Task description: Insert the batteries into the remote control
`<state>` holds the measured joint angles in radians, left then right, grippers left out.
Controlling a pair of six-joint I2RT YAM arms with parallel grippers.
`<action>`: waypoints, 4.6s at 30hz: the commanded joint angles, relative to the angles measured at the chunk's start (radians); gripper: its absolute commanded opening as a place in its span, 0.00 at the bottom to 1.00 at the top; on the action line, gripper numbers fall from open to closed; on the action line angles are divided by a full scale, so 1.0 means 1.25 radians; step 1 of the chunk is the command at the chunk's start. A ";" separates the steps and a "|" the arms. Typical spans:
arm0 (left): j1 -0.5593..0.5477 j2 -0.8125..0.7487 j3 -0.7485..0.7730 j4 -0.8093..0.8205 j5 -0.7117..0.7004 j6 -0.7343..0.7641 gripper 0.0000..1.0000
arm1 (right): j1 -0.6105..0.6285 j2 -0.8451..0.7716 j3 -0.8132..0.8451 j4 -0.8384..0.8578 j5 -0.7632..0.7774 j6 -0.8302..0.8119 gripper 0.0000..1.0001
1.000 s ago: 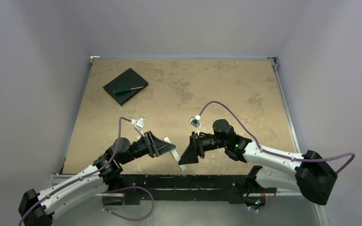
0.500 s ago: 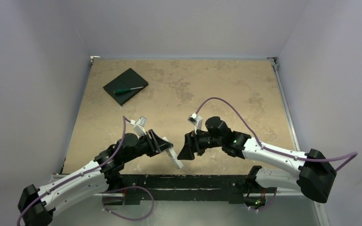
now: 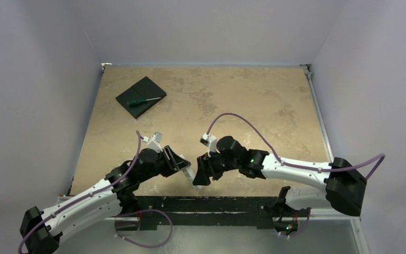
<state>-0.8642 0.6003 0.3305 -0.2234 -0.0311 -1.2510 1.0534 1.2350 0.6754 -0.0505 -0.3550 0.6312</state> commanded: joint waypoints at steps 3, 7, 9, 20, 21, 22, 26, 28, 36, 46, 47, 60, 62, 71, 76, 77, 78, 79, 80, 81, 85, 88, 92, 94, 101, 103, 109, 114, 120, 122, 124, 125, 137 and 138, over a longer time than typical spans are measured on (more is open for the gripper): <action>0.002 0.008 0.036 -0.003 -0.013 -0.042 0.00 | 0.013 0.020 0.045 0.021 0.046 -0.001 0.65; 0.003 0.011 0.033 -0.007 -0.018 -0.063 0.00 | 0.026 0.033 0.052 0.025 0.066 0.002 0.61; 0.002 0.015 0.031 -0.010 -0.019 -0.073 0.00 | 0.035 0.042 0.057 0.023 0.075 0.002 0.60; 0.002 0.023 0.028 -0.016 -0.016 -0.099 0.00 | 0.056 0.070 0.081 -0.008 0.129 -0.012 0.56; 0.002 0.023 0.028 -0.017 -0.016 -0.099 0.00 | 0.057 0.072 0.083 -0.010 0.131 -0.013 0.55; 0.002 0.022 0.029 -0.019 -0.015 -0.100 0.00 | 0.059 0.075 0.084 -0.009 0.132 -0.014 0.54; 0.003 0.023 0.030 -0.020 -0.014 -0.104 0.00 | 0.063 0.083 0.088 -0.009 0.135 -0.014 0.48; 0.003 0.025 0.030 -0.018 -0.014 -0.105 0.00 | 0.064 0.088 0.091 -0.013 0.138 -0.015 0.45; 0.003 0.038 0.027 -0.009 -0.010 -0.106 0.00 | 0.065 0.098 0.096 -0.021 0.151 -0.014 0.28; 0.002 0.042 0.011 0.028 0.015 -0.099 0.25 | 0.064 0.101 0.087 -0.017 0.162 -0.002 0.16; 0.002 0.041 0.012 0.027 0.015 -0.097 0.28 | 0.064 0.100 0.085 -0.016 0.161 0.000 0.16; 0.002 0.035 0.005 0.028 0.012 -0.089 0.58 | 0.064 0.093 0.067 -0.001 0.162 0.030 0.14; 0.002 0.029 0.006 0.027 0.009 -0.085 0.63 | 0.062 0.092 0.066 -0.003 0.170 0.033 0.14; 0.002 0.009 0.011 -0.022 -0.007 -0.066 0.69 | 0.028 0.078 0.054 -0.001 0.165 0.035 0.13; 0.002 -0.025 0.015 -0.057 -0.024 -0.052 0.68 | -0.040 0.055 0.004 0.046 0.109 0.048 0.13; 0.003 -0.030 0.016 -0.065 -0.027 -0.049 0.68 | -0.057 0.050 -0.007 0.065 0.094 0.051 0.14; 0.003 -0.035 0.016 -0.069 -0.029 -0.048 0.67 | -0.073 0.047 -0.017 0.077 0.082 0.055 0.14; 0.003 -0.038 0.017 -0.070 -0.030 -0.045 0.67 | -0.087 0.045 -0.025 0.086 0.070 0.057 0.14; 0.002 -0.043 0.017 -0.071 -0.029 -0.043 0.67 | -0.101 0.045 -0.033 0.095 0.063 0.058 0.14; 0.002 -0.044 0.017 -0.071 -0.027 -0.041 0.67 | -0.107 0.046 -0.038 0.102 0.057 0.060 0.14; 0.003 -0.053 0.017 -0.072 -0.024 -0.034 0.67 | -0.137 0.060 -0.056 0.151 0.025 0.075 0.15; 0.003 -0.058 0.017 -0.072 -0.018 -0.031 0.66 | -0.169 0.078 -0.074 0.197 -0.007 0.097 0.16; 0.002 -0.069 0.014 -0.077 -0.016 -0.030 0.66 | -0.201 0.110 -0.089 0.272 -0.066 0.127 0.17; 0.002 -0.074 0.013 -0.078 -0.016 -0.032 0.66 | -0.209 0.131 -0.088 0.302 -0.095 0.137 0.18; 0.002 -0.083 0.012 -0.081 -0.015 -0.033 0.66 | -0.232 0.205 -0.085 0.380 -0.152 0.167 0.21; 0.003 -0.083 0.011 -0.082 -0.015 -0.032 0.65 | -0.236 0.221 -0.086 0.397 -0.161 0.173 0.21; 0.003 -0.080 0.011 -0.079 -0.014 -0.031 0.65 | -0.239 0.276 -0.080 0.439 -0.185 0.184 0.23; 0.002 -0.078 0.012 -0.079 -0.015 -0.030 0.65 | -0.239 0.308 -0.079 0.454 -0.187 0.186 0.27; 0.003 -0.071 0.012 -0.074 -0.016 -0.029 0.65 | -0.242 0.333 -0.079 0.465 -0.186 0.184 0.34; 0.003 -0.067 0.013 -0.071 -0.016 -0.027 0.65 | -0.241 0.343 -0.079 0.469 -0.187 0.184 0.36; 0.003 -0.065 0.012 -0.069 -0.016 -0.026 0.65 | -0.243 0.350 -0.080 0.472 -0.186 0.184 0.38; 0.003 -0.064 0.013 -0.068 -0.017 -0.026 0.65 | -0.243 0.354 -0.080 0.474 -0.186 0.184 0.39; 0.002 -0.052 0.013 -0.064 -0.017 -0.021 0.65 | -0.248 0.370 -0.078 0.456 -0.167 0.170 0.41; 0.002 -0.051 0.012 -0.062 -0.018 -0.021 0.65 | -0.249 0.369 -0.077 0.449 -0.163 0.166 0.41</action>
<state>-0.8642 0.5308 0.3309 -0.3305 -0.0528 -1.3121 0.7513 1.6955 0.5659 0.5198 -0.5785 0.8597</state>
